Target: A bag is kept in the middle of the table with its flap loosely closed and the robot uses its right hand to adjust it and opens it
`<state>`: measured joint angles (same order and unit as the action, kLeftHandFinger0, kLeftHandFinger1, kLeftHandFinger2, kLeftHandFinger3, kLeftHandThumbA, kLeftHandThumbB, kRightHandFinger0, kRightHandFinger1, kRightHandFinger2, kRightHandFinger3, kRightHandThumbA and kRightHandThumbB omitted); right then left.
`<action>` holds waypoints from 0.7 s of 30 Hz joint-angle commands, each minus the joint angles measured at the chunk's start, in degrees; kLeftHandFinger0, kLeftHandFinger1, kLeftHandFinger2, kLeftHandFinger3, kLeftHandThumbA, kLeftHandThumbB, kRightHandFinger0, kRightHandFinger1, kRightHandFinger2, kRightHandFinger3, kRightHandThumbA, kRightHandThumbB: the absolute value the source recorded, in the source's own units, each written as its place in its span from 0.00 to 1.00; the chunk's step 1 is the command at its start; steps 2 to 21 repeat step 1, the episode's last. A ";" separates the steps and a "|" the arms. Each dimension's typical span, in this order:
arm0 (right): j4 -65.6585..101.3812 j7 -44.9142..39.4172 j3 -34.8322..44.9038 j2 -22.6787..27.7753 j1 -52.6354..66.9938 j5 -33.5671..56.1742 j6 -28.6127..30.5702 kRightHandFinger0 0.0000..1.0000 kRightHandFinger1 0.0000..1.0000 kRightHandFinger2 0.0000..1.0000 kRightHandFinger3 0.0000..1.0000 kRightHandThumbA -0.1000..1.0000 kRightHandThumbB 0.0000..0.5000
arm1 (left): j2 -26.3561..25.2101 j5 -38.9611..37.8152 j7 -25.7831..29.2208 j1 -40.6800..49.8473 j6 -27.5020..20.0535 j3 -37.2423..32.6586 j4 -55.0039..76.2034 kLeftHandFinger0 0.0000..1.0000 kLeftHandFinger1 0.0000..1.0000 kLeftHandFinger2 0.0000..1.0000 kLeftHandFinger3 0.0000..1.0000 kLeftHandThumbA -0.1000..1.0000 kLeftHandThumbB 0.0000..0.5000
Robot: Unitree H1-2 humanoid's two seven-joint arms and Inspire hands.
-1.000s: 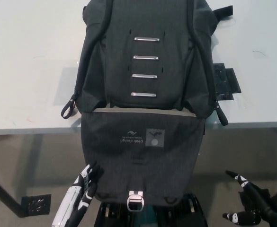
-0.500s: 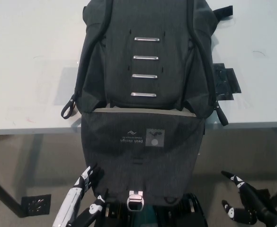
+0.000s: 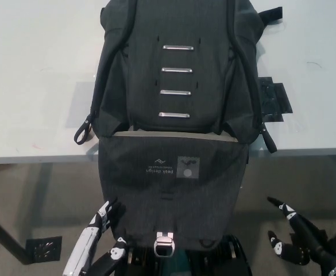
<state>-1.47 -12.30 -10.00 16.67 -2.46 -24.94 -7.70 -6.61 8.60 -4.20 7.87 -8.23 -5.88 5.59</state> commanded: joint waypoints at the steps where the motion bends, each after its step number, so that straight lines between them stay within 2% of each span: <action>1: 1.05 -0.10 0.08 1.49 -1.66 1.04 2.13 1.00 1.00 1.00 1.00 0.79 0.44 | -0.35 -0.24 -0.08 -0.43 0.50 0.49 1.68 1.00 1.00 1.00 1.00 0.52 0.05; 21: 1.05 -0.10 0.08 1.49 -1.66 1.04 2.13 1.00 1.00 1.00 1.00 0.79 0.44 | -0.35 -0.24 -0.08 -0.43 0.50 0.49 1.68 1.00 1.00 1.00 1.00 0.52 0.05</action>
